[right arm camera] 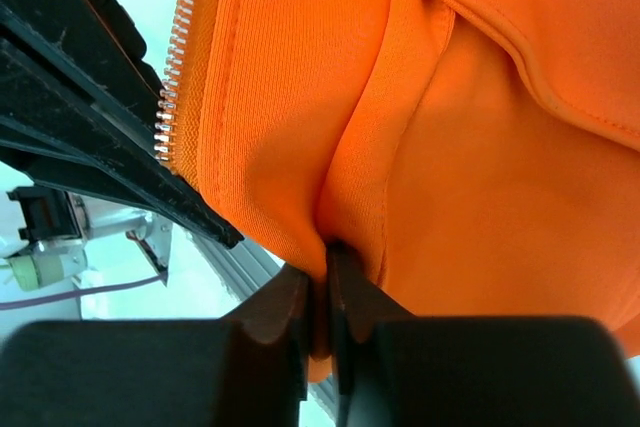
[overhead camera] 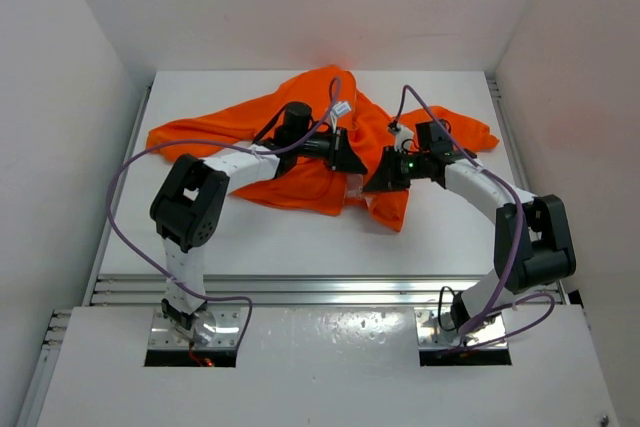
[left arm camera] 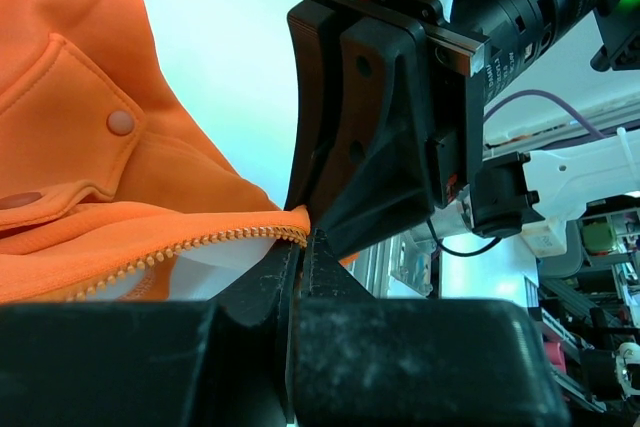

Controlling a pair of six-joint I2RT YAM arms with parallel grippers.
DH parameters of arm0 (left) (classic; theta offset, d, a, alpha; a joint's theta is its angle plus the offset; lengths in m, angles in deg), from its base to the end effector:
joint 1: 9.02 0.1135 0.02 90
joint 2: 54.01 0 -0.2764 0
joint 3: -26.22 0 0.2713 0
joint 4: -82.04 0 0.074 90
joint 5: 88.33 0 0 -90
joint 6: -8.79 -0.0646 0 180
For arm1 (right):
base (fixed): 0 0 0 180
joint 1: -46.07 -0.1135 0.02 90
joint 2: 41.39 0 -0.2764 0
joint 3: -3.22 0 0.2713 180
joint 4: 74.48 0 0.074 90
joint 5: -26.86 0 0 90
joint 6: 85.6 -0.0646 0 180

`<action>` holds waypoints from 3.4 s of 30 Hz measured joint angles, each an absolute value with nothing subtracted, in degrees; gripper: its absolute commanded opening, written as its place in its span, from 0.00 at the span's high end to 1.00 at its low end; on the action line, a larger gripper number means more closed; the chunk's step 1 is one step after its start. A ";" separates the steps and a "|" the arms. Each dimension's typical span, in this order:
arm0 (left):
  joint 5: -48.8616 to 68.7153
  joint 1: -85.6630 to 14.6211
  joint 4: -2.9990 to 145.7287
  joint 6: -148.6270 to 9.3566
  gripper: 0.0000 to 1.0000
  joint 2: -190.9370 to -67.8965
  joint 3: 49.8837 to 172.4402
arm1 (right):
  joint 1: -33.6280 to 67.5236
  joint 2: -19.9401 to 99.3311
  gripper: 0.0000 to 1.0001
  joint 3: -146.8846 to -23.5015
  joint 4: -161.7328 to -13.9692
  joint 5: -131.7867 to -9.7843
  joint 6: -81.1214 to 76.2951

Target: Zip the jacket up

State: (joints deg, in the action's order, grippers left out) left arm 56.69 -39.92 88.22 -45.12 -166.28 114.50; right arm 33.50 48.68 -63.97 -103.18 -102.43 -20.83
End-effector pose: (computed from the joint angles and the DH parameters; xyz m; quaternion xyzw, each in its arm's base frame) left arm 0.3833 -0.2911 0.2250 0.2394 0.7283 -0.5996 0.2298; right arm 0.3301 0.1155 0.1873 -0.0119 0.8961 0.4007 0.1903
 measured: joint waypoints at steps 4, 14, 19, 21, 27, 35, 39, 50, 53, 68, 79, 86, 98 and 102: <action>56.08 -40.22 88.33 -45.10 0.72 -166.30 114.48 | 34.50 48.57 1.00 -63.08 -102.24 -104.16 -20.88; 49.13 -38.47 85.25 -50.30 0.60 -158.41 110.21 | 39.18 47.98 1.00 -59.97 -101.45 -112.12 -20.22; 39.47 -37.77 73.01 -63.00 0.67 -151.11 110.45 | 39.64 46.14 1.00 -59.97 -104.97 -112.71 -14.89; 35.38 -38.32 67.15 -67.63 0.68 -150.28 110.98 | 39.99 45.42 1.00 -59.99 -106.28 -112.64 -13.09; 22.16 -42.67 51.13 -75.24 0.70 -152.47 111.02 | 40.71 44.68 1.00 -59.99 -108.84 -110.69 -10.60; 9.48 -47.15 42.02 -70.95 0.67 -163.13 113.91 | 40.73 44.44 1.00 -59.23 -109.01 -106.21 -12.20; 6.55 -47.54 40.86 -69.16 0.65 -166.65 116.90 | 40.82 44.59 1.00 -59.19 -108.97 -104.88 -13.29; 1.20 -47.63 41.36 -72.92 0.63 -167.26 121.25 | 41.45 46.93 1.00 -59.19 -108.14 -103.81 -15.74; 0.06 -47.63 41.34 -73.77 0.63 -167.26 121.30 | 41.45 48.00 1.00 -59.21 -107.77 -103.79 -16.35; 0.71 -47.35 41.95 -75.30 0.92 -171.17 121.80 | 41.45 50.67 1.00 -61.04 -107.35 -103.50 -16.88; 3.95 -43.78 41.95 -77.03 1.00 -163.68 119.33 | 41.47 53.97 1.00 -62.31 -106.94 -100.73 -17.47; 3.73 -38.43 44.22 -81.14 1.00 -144.97 113.67 | 39.97 54.36 1.00 -64.41 -106.28 -100.81 -17.99; 3.36 -39.15 45.89 -83.08 1.00 -143.61 107.15 | 29.63 63.69 1.00 -75.51 -97.89 -102.48 -31.41; 4.85 -39.11 47.44 -82.17 1.00 -144.20 106.39 | 25.54 67.43 1.00 -78.42 -94.70 -102.80 -35.37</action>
